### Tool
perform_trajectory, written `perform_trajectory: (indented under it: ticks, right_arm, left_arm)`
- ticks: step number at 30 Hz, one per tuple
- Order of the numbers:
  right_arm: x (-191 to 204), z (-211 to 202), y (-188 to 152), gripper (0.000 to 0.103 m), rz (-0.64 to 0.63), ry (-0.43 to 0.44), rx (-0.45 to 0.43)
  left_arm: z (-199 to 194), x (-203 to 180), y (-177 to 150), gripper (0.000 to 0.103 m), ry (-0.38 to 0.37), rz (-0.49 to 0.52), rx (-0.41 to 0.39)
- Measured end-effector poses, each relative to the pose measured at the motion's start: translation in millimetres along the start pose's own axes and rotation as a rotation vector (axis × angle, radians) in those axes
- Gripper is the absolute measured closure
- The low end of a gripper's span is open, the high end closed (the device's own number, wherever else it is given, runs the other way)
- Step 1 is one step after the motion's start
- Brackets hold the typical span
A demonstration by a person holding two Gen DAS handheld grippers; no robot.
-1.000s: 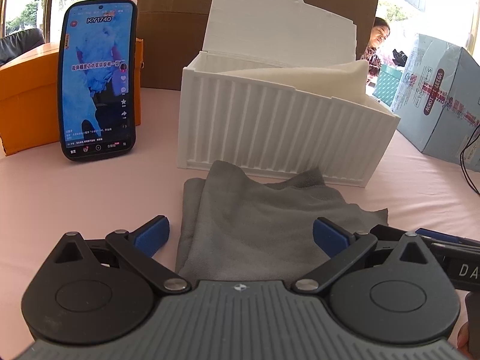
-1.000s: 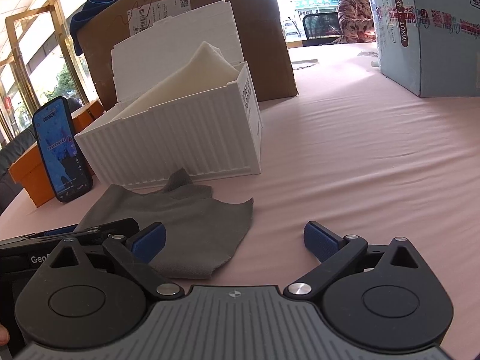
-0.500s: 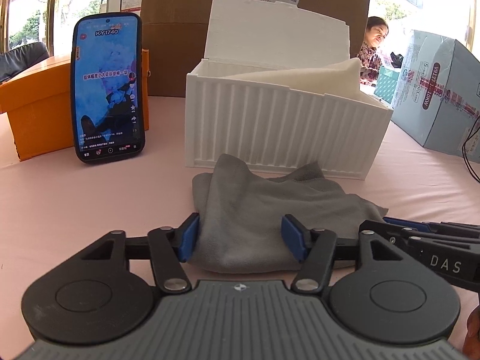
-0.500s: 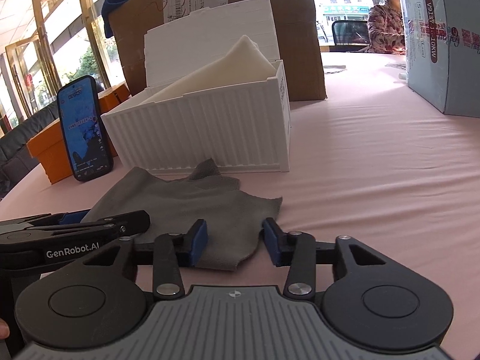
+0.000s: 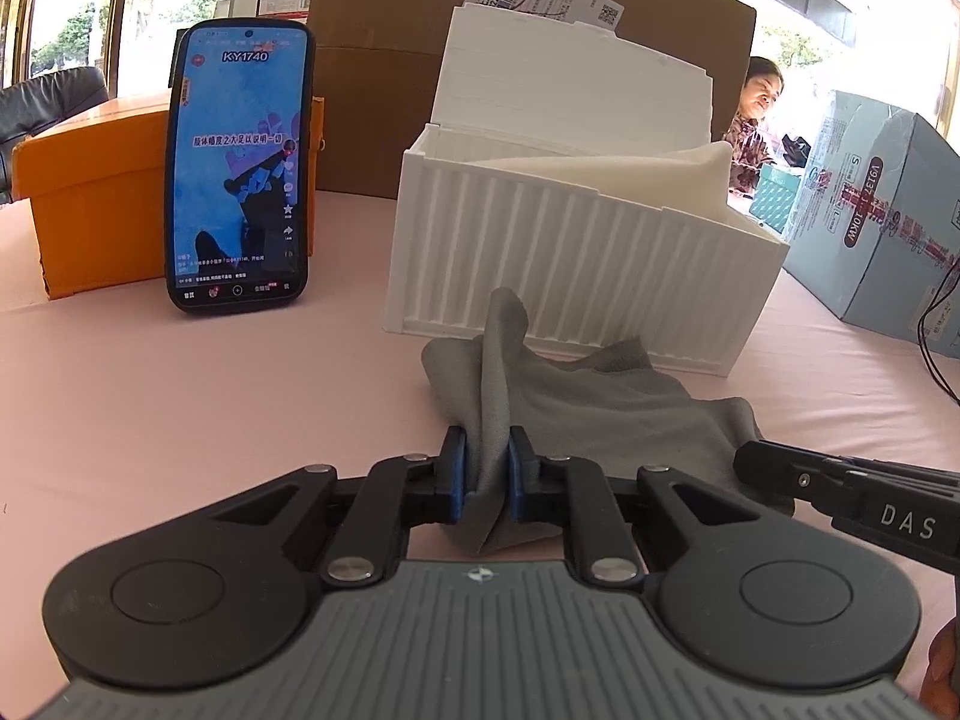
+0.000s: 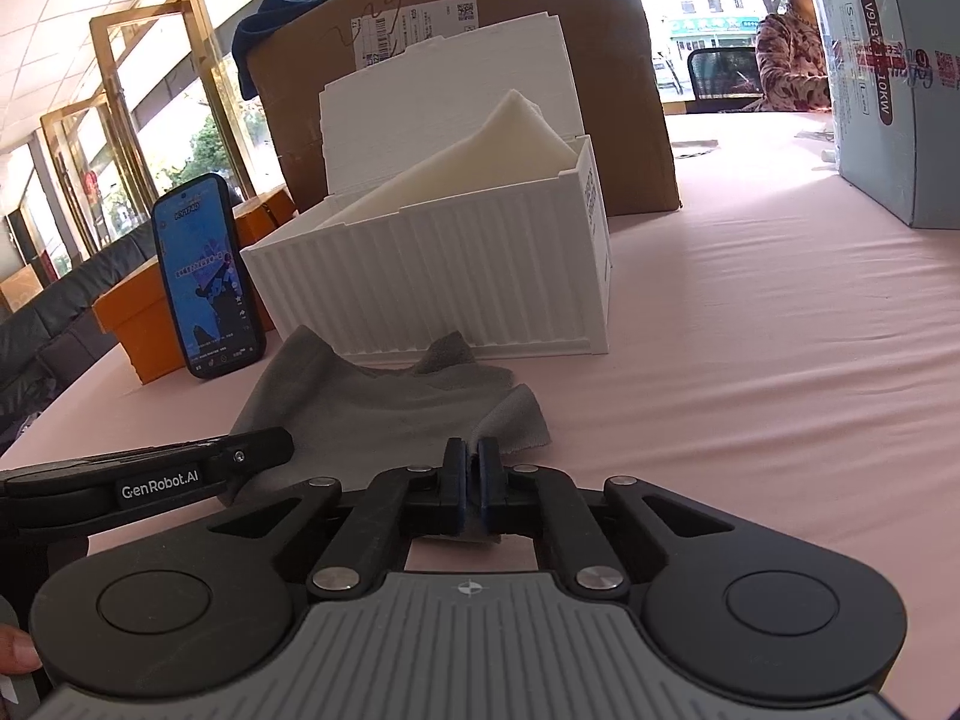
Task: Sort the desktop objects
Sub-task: 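Close the left gripper on the middle of the grey cloth, then lift the grey cloth with the left gripper over the foam box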
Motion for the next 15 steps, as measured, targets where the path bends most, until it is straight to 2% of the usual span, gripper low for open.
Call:
perform_trajectory:
  ticks: [15]
  right_arm:
    - [-0.8, -3.9, -0.2, 0.099, 0.007, 0.01, -0.017]
  left_arm:
    - [-7.6, 2.6, -1.3, 0.091, 0.021, -0.013, -0.04]
Point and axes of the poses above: each gripper's, at about its wrist camera, not at the fingertips, and z roughly the way its jaws point, x to its left, y to its top, the point moved 1 cm from there along z, roughly the way its jaws point, and after that the axes turned 15 degrees about z, right-handed, at the moved point
